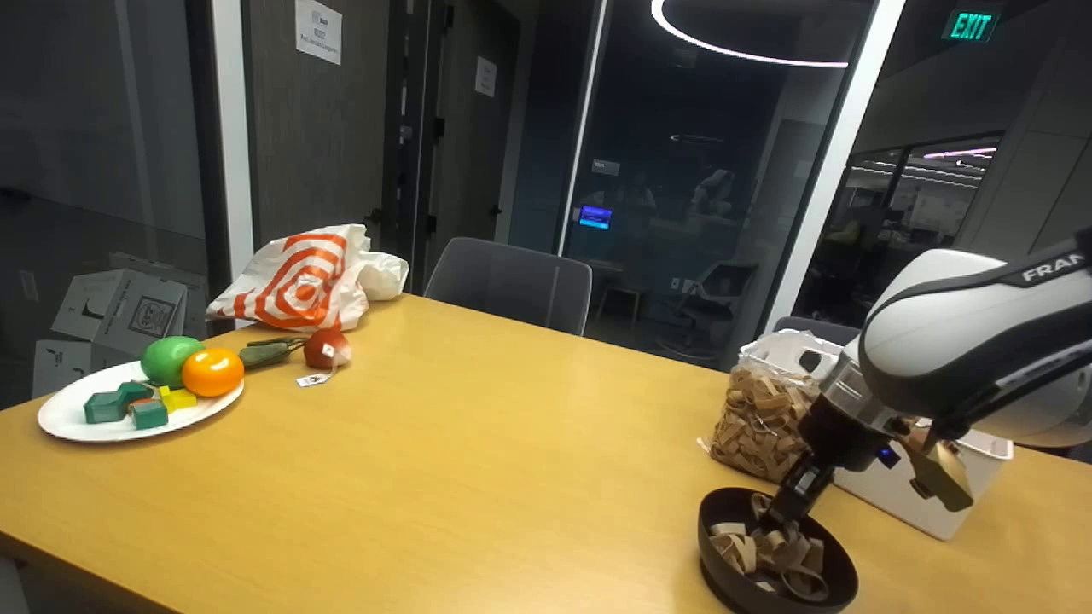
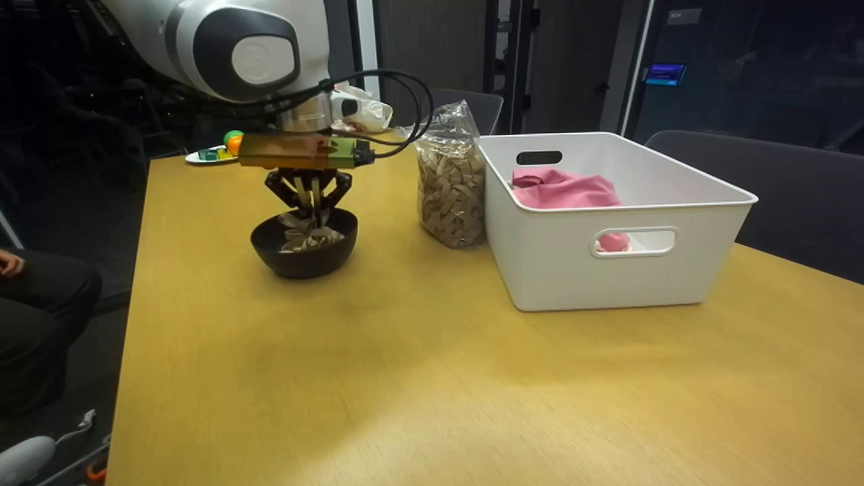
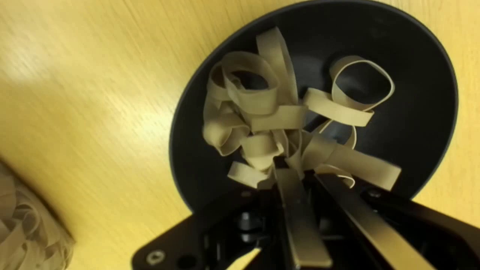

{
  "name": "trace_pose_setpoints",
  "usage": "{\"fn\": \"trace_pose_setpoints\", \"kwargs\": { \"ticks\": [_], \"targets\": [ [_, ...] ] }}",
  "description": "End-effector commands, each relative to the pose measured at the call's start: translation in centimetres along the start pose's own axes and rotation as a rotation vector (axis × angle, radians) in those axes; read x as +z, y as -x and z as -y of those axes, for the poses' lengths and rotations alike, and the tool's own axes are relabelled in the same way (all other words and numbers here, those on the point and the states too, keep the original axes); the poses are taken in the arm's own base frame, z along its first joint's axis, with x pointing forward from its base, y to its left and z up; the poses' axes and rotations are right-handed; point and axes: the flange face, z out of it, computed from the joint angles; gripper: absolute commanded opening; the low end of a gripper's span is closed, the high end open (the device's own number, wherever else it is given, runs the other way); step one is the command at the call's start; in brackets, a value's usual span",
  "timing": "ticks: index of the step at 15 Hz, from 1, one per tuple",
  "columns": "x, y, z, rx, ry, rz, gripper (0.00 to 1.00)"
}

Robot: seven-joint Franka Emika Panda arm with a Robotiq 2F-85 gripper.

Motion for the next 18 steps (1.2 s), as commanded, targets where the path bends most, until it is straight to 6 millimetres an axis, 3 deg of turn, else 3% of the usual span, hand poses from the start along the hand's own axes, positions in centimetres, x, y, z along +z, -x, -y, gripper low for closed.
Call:
{"fn": "trace_pose_setpoints", "kwargs": {
  "ticks": [1,5,10,18],
  "targets": [
    [-4.7,-0.5,-0.6,-0.008,0.034,-0.016,0.08],
    [-9.5,-1.5,-1.3,-0.030,0.110,-0.067,0.08],
    [-13.9,-3.8,-1.9,-0.064,0.227,-0.137,0.07],
    [-16.7,-8.8,-4.1,-0.112,0.408,-0.221,0.07]
  ]
}}
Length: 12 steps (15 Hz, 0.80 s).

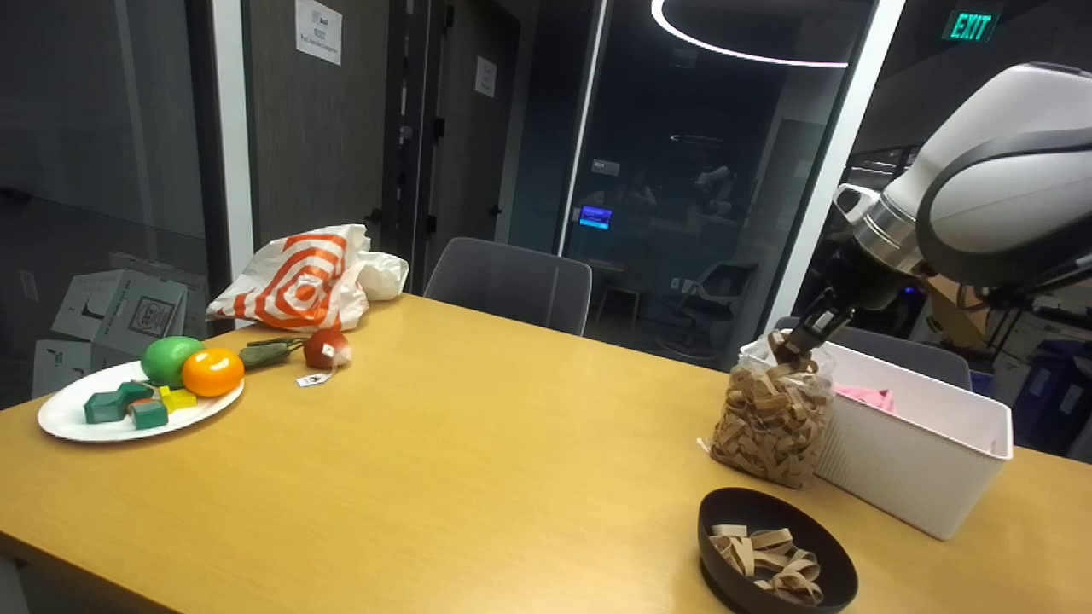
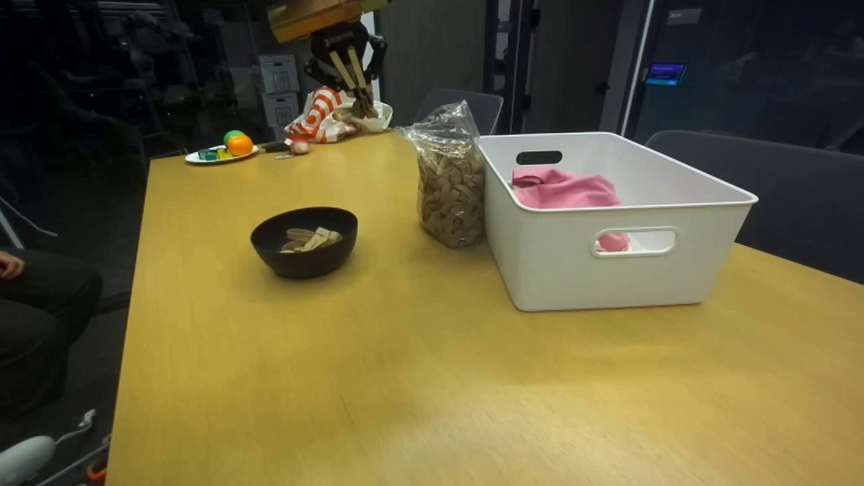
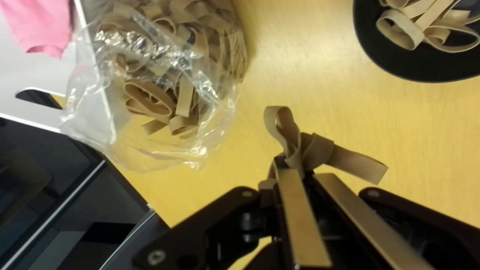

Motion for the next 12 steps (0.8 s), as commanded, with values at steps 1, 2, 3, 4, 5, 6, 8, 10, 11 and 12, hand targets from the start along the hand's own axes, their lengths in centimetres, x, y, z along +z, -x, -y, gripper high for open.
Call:
{"fn": "trace_pose_setpoints", "kwargs": {
  "ticks": [1,2,3,4,5,6,8,10,11,12],
  "targets": [
    [0.1,-3.2,-1.9,-0.007,0.075,-0.044,0.07],
    [0.3,-3.7,-2.3,-0.012,0.091,-0.046,0.07],
    [0.7,-4.1,-2.8,-0.018,0.110,-0.046,0.07],
    [1.0,-4.5,-3.3,-0.020,0.121,-0.041,0.07],
    [1.6,-4.6,-4.0,-0.020,0.137,-0.034,0.07],
    [2.1,-4.6,-4.6,-0.021,0.153,-0.024,0.07],
    [3.5,-4.2,-5.8,-0.014,0.170,0.000,0.07],
    [4.9,-3.3,-6.8,0.006,0.178,0.027,0.07],
    [5.3,-2.8,-7.4,0.018,0.185,0.039,0.07],
    [5.6,-2.4,-7.9,0.029,0.192,0.046,0.07]
  ]
}}
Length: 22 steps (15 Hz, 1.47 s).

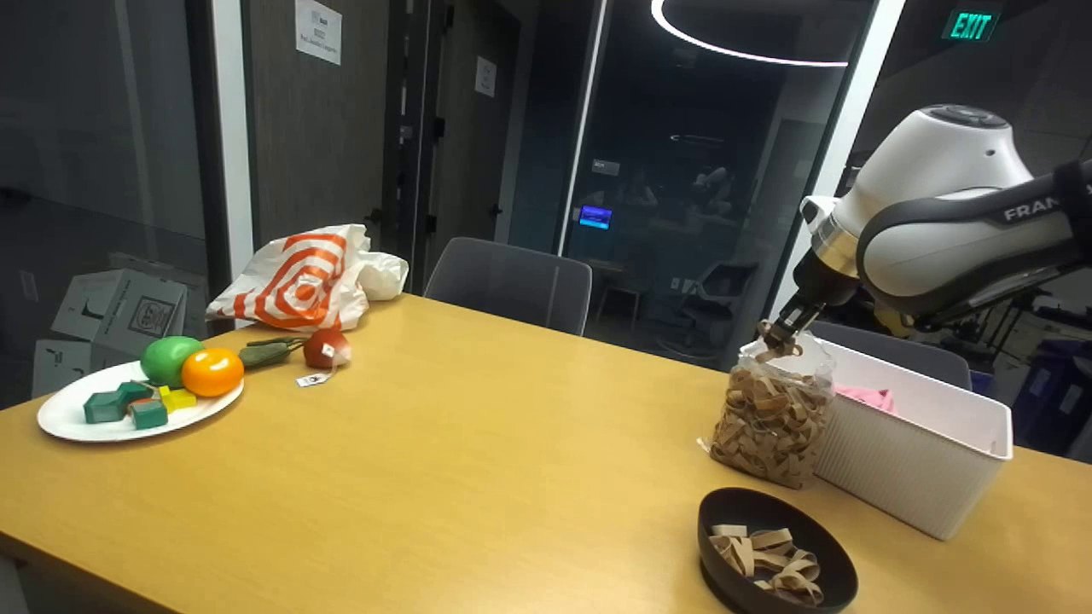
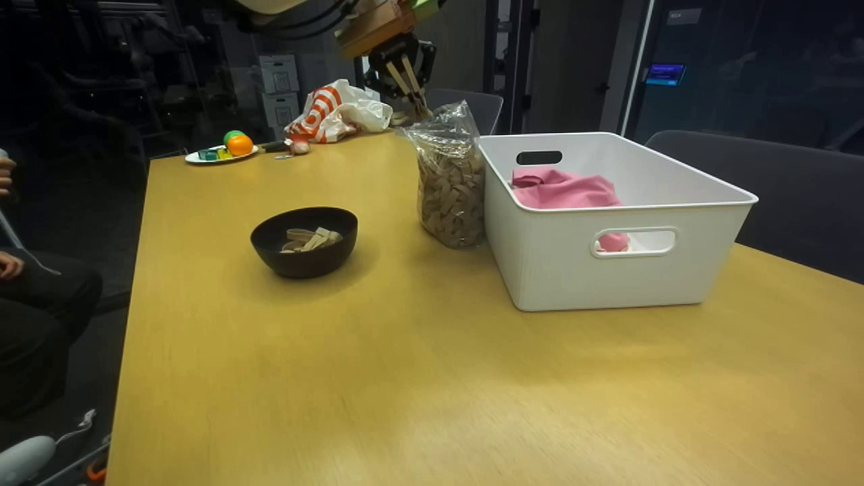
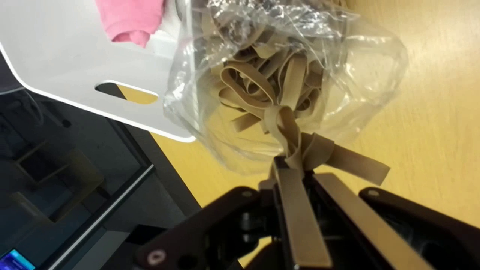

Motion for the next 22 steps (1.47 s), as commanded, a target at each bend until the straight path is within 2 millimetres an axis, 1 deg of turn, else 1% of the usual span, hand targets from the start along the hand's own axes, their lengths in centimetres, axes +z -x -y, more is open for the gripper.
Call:
{"fn": "trace_pose_setpoints", "kwargs": {
  "ticks": [1,5,7,8,9,11,13,14,15,17,18,20,22],
  "targets": [
    [1.1,0.4,-2.2,0.037,0.052,0.003,0.07],
    [1.5,1.6,-3.9,0.069,0.094,0.032,0.07],
    [2.0,2.1,-4.0,0.083,0.095,0.050,0.08],
    [2.2,2.3,-4.0,0.091,0.092,0.053,0.10],
    [2.2,2.4,-4.0,0.099,0.086,0.053,0.33],
    [2.3,2.3,-3.9,0.111,0.077,0.055,0.36],
    [2.0,2.2,-3.7,0.121,0.063,0.056,0.51],
    [1.7,2.2,-3.6,0.127,0.059,0.055,0.57],
    [1.4,2.2,-3.5,0.131,0.053,0.050,0.66],
    [0.9,2.2,-3.5,0.149,0.040,0.048,0.79],
    [0.8,2.2,-3.5,0.158,0.035,0.048,0.88],
    [0.4,2.4,-3.6,0.172,0.033,0.047,1.00],
    [-0.4,2.6,-3.5,0.190,0.016,0.048,1.00]
  ]
}}
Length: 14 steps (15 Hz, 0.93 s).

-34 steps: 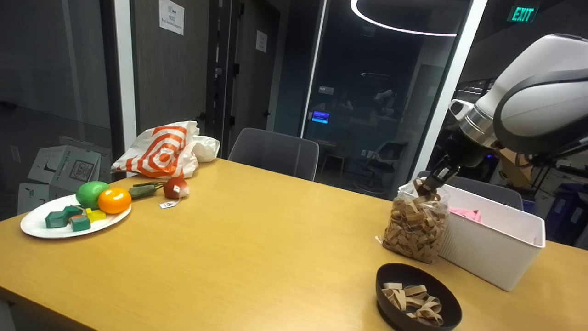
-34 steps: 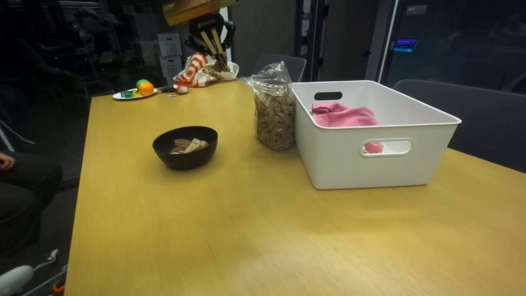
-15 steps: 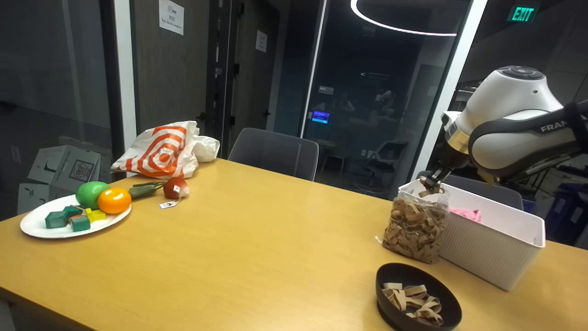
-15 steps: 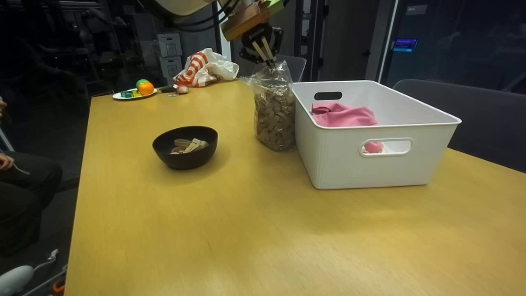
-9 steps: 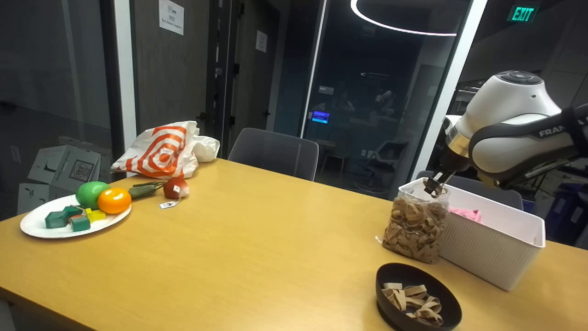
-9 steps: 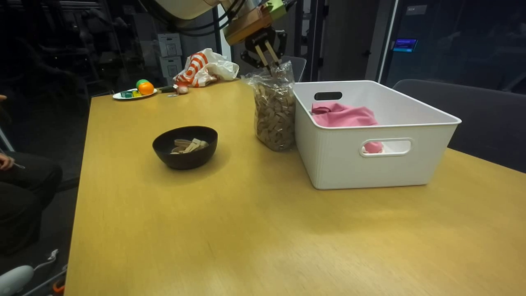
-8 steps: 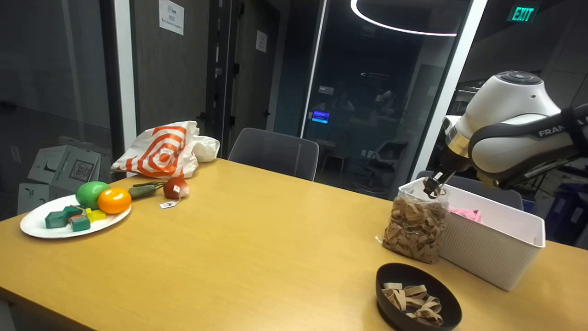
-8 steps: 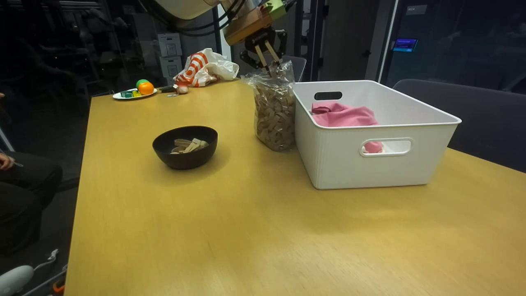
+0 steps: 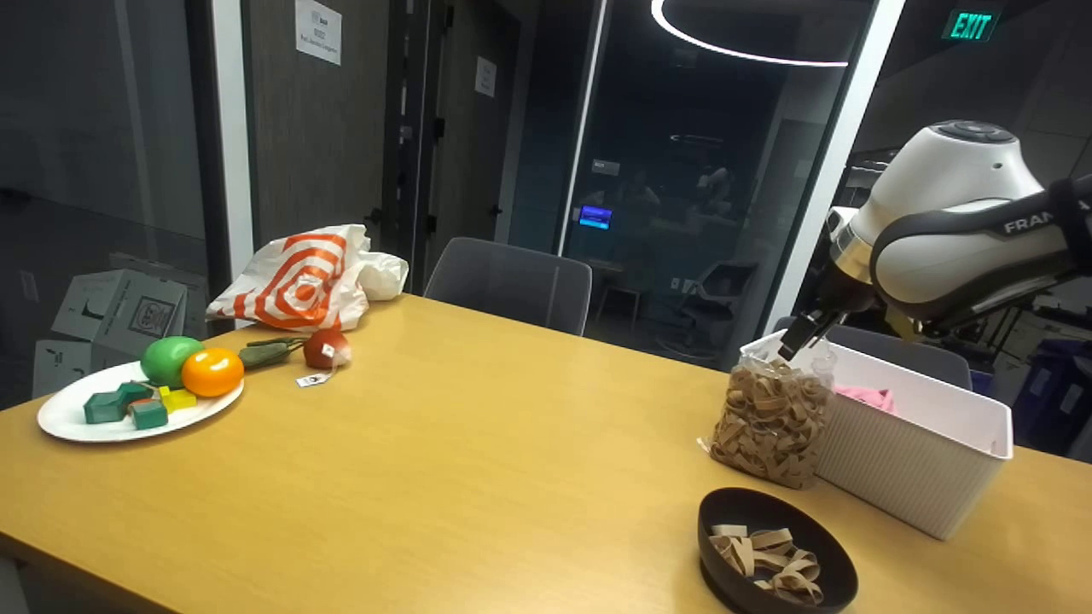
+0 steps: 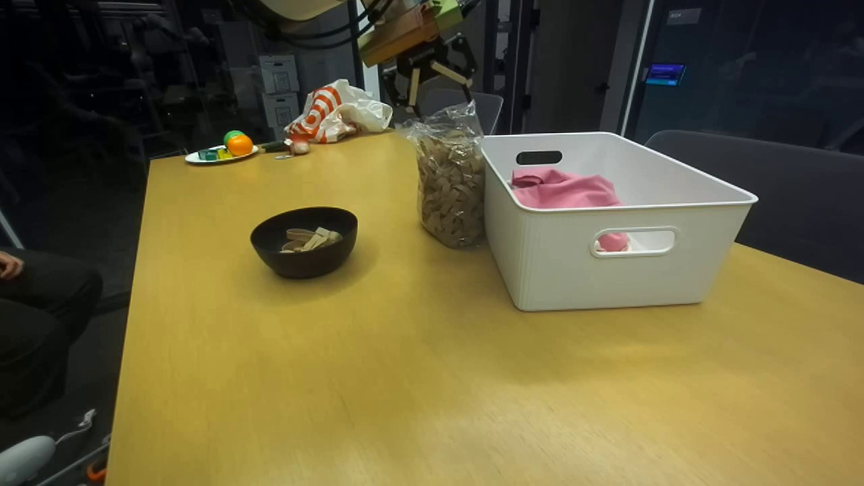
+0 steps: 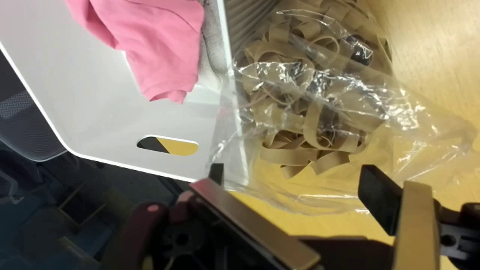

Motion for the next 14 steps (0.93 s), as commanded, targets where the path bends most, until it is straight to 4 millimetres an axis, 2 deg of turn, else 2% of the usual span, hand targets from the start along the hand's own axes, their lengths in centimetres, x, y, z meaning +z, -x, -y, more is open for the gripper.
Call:
{"fn": "trace_pose_setpoints", "kwargs": {
  "ticks": [1,4,6,8,12,14],
  "targets": [
    [-2.8,0.3,-0.2,0.035,-0.024,-0.009,1.00],
    [-5.0,1.2,0.4,0.077,-0.111,-0.036,1.00],
    [-6.1,2.2,1.7,0.100,-0.232,-0.046,1.00],
    [-6.3,3.9,2.8,0.119,-0.318,-0.027,1.00],
    [-5.0,7.3,7.1,0.149,-0.490,0.033,1.00],
    [-3.9,8.4,9.5,0.139,-0.492,0.029,1.00]
  ]
}}
